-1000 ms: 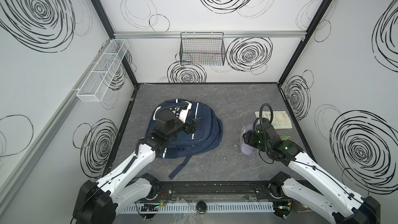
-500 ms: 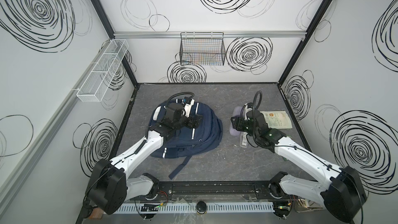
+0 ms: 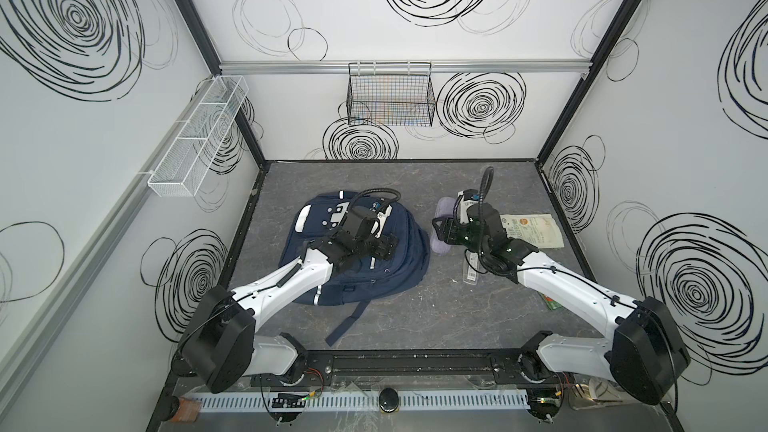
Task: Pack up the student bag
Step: 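Lift the glasses case and carry it toward the backpack opening with right gripper, then lower the glasses case into the backpack beside the pencil case, right gripper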
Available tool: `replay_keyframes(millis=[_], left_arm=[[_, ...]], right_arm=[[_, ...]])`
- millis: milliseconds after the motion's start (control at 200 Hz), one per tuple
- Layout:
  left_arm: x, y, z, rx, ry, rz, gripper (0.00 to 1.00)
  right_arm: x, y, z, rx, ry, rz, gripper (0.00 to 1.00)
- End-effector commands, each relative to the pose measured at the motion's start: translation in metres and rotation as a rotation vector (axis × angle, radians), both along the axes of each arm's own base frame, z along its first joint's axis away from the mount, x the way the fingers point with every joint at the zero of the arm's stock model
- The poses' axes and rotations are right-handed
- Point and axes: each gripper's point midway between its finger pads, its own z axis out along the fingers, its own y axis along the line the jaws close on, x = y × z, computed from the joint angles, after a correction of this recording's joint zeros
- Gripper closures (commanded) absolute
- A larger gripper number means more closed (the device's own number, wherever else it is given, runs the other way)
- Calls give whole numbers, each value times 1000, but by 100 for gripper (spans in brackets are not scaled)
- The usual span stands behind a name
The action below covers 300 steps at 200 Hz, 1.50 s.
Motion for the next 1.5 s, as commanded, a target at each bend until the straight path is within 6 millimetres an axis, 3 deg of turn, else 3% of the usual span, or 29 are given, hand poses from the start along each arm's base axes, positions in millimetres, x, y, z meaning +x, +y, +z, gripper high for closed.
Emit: replay_keyframes(millis=[0, 190, 360, 545, 740, 835, 961, 1256, 1421, 1496], left_arm=[[6, -1, 2, 113, -60, -2, 23], [1, 4, -16, 303, -83, 16, 35], [5, 8, -13, 328, -85, 43, 75], [7, 12, 14, 273, -157, 54, 100], [-4, 15, 80, 41, -350, 62, 100], [-12, 23, 110, -99, -453, 67, 100], [-21, 29, 135, -252, -520, 43, 100], [-15, 38, 138, -300, -507, 66, 100], [-14, 36, 135, -301, -491, 57, 100], [-13, 36, 134, -300, -488, 56, 100]], right_arm=[[1, -1, 19, 24, -68, 0, 52], [0, -3, 26, 31, -88, -9, 52], [2, -4, 33, 35, -102, -18, 52], [4, -1, 35, 42, -106, -14, 52], [5, 16, 36, 131, -101, 35, 52], [9, 35, 41, 173, -85, 91, 51], [12, 63, 45, 237, -43, 167, 51], [6, 125, 17, 324, 120, 274, 50], [12, 147, -3, 325, 237, 321, 47], [12, 151, -15, 303, 280, 324, 41]])
